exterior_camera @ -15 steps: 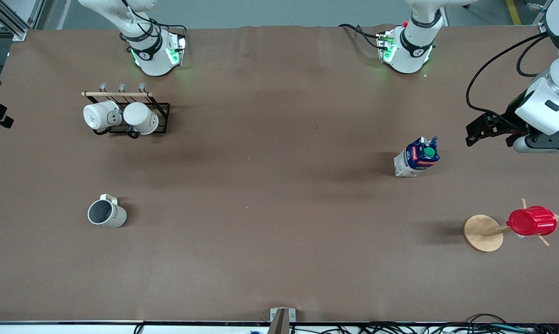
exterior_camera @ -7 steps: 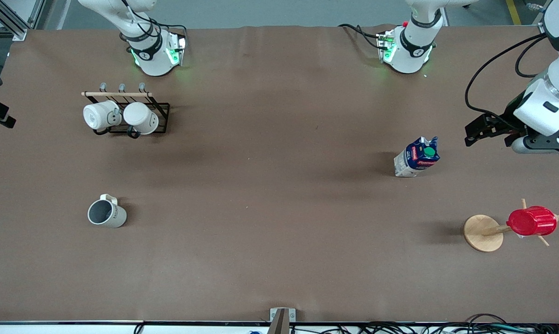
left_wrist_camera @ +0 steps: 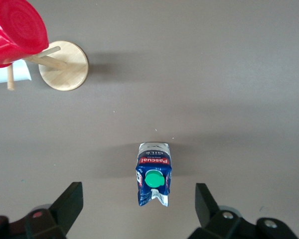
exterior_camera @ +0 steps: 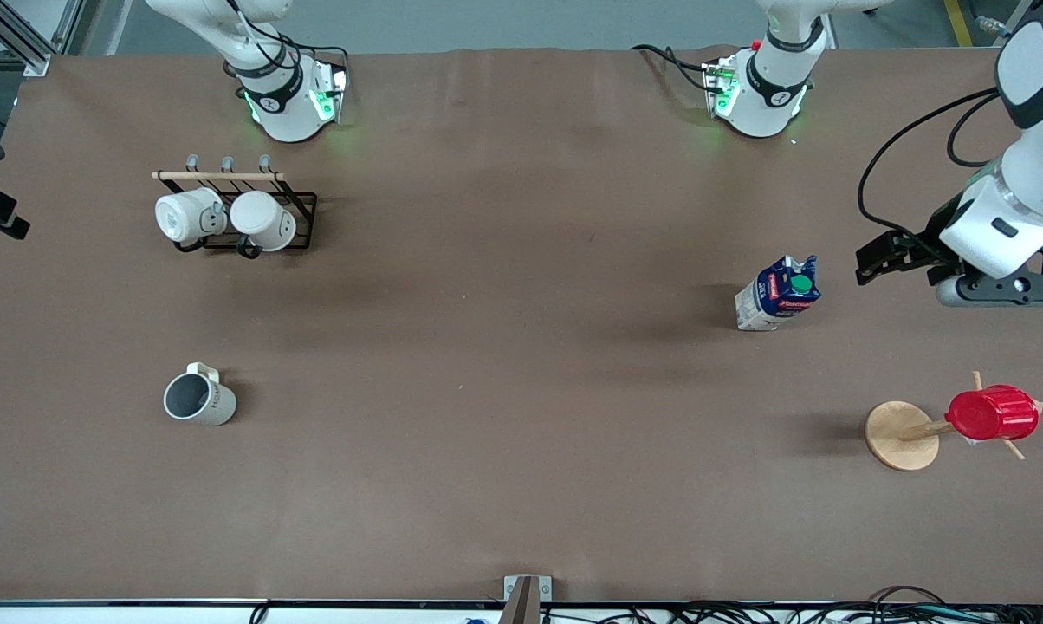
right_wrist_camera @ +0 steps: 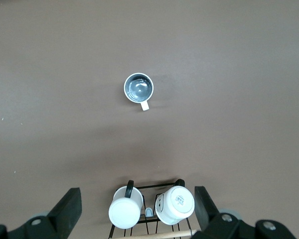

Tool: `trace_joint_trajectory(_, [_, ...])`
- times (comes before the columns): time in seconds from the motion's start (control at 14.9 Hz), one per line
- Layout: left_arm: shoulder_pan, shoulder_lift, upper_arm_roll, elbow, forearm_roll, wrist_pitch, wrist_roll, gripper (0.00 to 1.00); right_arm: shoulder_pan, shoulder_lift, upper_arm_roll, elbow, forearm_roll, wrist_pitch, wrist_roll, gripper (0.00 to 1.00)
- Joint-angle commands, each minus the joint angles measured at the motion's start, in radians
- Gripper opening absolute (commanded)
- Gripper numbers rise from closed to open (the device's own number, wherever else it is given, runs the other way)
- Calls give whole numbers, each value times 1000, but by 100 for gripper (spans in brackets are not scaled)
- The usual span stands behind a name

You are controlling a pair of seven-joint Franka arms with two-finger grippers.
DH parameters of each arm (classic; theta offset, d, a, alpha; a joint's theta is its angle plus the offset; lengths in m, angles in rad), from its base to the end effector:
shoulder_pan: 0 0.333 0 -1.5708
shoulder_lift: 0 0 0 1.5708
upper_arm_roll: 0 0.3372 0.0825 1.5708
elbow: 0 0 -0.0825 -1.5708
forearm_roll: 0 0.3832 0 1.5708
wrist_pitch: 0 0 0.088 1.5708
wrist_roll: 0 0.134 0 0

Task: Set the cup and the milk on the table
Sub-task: 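Move the left gripper to the milk carton while the right gripper reaches the mug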

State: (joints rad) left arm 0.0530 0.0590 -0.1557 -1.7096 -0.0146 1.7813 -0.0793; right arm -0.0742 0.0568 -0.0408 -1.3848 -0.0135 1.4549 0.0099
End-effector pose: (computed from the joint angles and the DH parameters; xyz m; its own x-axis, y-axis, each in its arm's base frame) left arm 0.5807 -0.0595 0.5379 0.9997 -0.0200 0.0115 -0.0203 -0.9995 0.0244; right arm 0.5568 -0.0655 0.6634 0.9919 -0.1260 0.0135 -0.1262 -0.9919 0.0156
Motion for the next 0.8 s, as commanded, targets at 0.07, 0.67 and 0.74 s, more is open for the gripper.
trace_joint_trajectory(0.07, [4,2,-7,-114,15,108,3,99,-1,-26,-2,-39,12,13,-8,100])
trace_joint_trajectory(0.67, [-2,-7,-42,-406,16,285,6,97,2,244,-4,-201,12,382,-103,100])
trace_joint_trajectory(0.74, [-2,-7,-44,-425,16,290,9,96,7,245,-4,-256,10,463,-107,100])
